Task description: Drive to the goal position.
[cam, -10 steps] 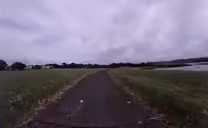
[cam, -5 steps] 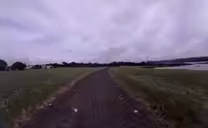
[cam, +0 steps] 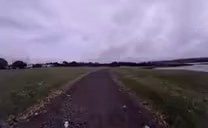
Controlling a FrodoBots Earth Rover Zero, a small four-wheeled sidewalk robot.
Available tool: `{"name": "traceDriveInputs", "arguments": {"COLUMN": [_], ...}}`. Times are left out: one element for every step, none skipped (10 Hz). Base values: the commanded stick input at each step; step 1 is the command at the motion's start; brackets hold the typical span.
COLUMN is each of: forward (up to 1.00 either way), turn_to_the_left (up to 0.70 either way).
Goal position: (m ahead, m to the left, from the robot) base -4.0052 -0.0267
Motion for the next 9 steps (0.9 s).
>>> {"name": "traceDriveInputs", "arguments": {"forward": [0.70,0.70,0.70,0.70,0.70,0.70,0.70,0.70,0.70], "turn_to_the_left": [0.00,0.00,0.00,0.00,0.00,0.00,0.00,0.00,0.00]}}
